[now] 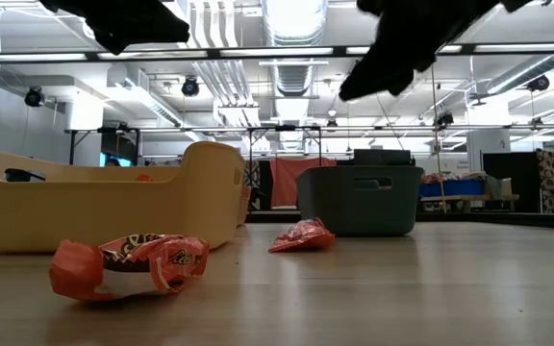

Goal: Organize candy in baskets
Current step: Put the orange chocolate into the yellow bin, then put the white chocolate into the blue bin

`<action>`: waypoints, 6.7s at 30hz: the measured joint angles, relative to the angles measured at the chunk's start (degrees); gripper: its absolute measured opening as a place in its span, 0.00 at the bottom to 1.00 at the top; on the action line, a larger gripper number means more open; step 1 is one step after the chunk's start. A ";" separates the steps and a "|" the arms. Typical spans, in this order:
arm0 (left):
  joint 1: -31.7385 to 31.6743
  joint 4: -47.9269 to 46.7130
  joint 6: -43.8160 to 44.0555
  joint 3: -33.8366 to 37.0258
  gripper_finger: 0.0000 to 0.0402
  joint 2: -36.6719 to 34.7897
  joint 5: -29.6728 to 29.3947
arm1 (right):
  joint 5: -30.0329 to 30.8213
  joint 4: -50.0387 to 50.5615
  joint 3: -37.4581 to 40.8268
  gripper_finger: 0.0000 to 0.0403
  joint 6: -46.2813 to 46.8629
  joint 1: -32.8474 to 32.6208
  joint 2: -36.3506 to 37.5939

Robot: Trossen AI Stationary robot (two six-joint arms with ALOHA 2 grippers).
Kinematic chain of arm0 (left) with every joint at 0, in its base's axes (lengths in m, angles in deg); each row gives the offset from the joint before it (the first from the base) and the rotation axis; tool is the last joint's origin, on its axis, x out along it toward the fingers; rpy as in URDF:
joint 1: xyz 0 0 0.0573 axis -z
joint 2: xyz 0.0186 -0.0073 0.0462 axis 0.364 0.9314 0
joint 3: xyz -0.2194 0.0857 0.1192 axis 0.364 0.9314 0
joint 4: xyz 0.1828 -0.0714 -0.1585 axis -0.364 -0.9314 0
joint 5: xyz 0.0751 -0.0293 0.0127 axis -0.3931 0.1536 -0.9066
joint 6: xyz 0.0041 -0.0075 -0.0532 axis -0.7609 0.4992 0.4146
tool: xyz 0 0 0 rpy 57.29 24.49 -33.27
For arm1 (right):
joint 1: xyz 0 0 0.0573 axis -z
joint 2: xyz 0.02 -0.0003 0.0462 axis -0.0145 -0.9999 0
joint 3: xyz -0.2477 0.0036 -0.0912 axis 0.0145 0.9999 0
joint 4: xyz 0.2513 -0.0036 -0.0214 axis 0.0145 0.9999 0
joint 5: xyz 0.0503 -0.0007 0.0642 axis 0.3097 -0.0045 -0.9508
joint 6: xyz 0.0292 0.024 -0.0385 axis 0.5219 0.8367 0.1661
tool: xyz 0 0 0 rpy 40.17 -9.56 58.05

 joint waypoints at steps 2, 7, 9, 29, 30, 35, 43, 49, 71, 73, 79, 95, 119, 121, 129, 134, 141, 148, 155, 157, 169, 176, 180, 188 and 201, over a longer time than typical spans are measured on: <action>0.00 0.02 0.00 0.00 0.19 0.00 0.00 | -0.39 1.11 -0.85 0.25 -4.23 -2.30 -0.02; 0.00 0.09 0.00 0.00 0.19 0.00 0.02 | 2.03 1.73 -2.69 0.27 -7.77 -6.61 -2.53; 0.00 0.13 0.00 0.00 0.19 0.00 0.04 | 3.06 1.65 -3.48 0.29 -7.96 -7.62 -4.14; 0.00 -0.74 0.00 0.00 0.19 0.00 0.12 | 4.14 10.00 -18.38 0.44 -8.88 -9.89 -25.72; 0.00 -0.74 0.00 0.00 0.19 0.00 0.13 | 4.13 10.33 -18.77 0.44 -8.90 -9.89 -26.36; 0.00 -0.93 0.00 0.00 0.19 0.00 0.12 | 4.14 10.49 -19.57 0.44 -7.67 -9.89 -29.05; 0.00 -1.19 0.00 0.00 0.19 0.00 0.11 | 4.18 9.76 -19.55 0.44 -6.61 -9.87 -31.61; -0.02 -1.01 0.00 0.00 0.19 0.00 0.11 | 5.24 9.58 -19.66 0.44 -6.36 -9.87 -34.11; -0.02 -0.79 0.00 0.00 0.19 0.00 0.07 | 5.56 9.22 -19.64 0.04 -5.91 -9.19 -36.46; -0.01 -0.79 0.01 0.00 0.19 0.00 0.07 | 5.52 9.25 -19.62 0.03 -6.10 -9.19 -36.38; -0.02 -0.75 0.45 0.00 0.19 0.00 0.04 | 4.52 10.54 -19.58 0.02 -6.90 -9.22 -34.20; 0.04 -1.43 0.53 -0.02 0.19 -0.04 0.12 | -0.14 9.17 -19.85 0.02 -3.44 -8.34 -17.50; 8.26 -37.48 7.19 -26.85 0.19 -0.07 12.70 | -5.36 -16.69 -19.92 0.02 -2.42 -2.08 -26.05; 9.16 -38.28 8.32 -26.96 0.19 -0.04 12.79 | -4.95 -16.80 -19.92 0.02 -2.51 -1.95 -27.05; 10.40 -38.58 13.10 -24.29 0.19 0.00 13.07 | -0.62 -17.01 -19.92 0.02 -1.97 -1.32 -29.97; 10.40 -36.73 13.50 -22.86 0.19 0.00 13.09 | -0.36 -17.38 -19.92 0.03 -3.38 -1.26 -30.47; 10.38 -35.91 13.51 -21.34 0.19 0.06 13.14 | -0.28 -17.91 -19.92 0.13 -3.85 -1.21 -30.48; 10.38 -35.24 13.51 -21.33 0.19 1.90 13.05 | 1.78 -17.99 -19.92 0.31 -3.91 -1.22 -30.34; 10.36 -35.26 13.49 -21.33 0.19 4.71 12.88 | 2.78 -17.61 -19.92 0.44 -3.60 -0.91 -29.27; 10.34 -35.26 13.35 -21.33 0.19 5.29 12.90 | 2.85 -17.54 -19.92 0.46 -2.93 -0.63 -29.02; 10.29 -34.56 12.39 -21.33 0.19 5.77 11.92 | 3.29 -10.36 -20.48 0.58 -1.33 0.29 -28.67; 10.27 -34.53 12.41 -21.33 0.19 7.29 9.19 | 3.27 4.86 -25.57 0.63 -1.72 0.03 -28.50; 10.23 -33.87 12.41 -21.33 0.19 9.42 7.09 | 3.40 9.97 -28.91 0.65 -2.77 0.03 -28.50; 10.23 -33.17 12.41 -21.33 0.19 13.84 5.84 | 5.67 7.02 -30.30 0.65 -3.62 -0.13 -28.43; 10.20 -33.19 12.37 -21.33 0.19 17.09 5.85 | 1.34 27.08 -30.17 0.59 6.28 -2.89 -20.95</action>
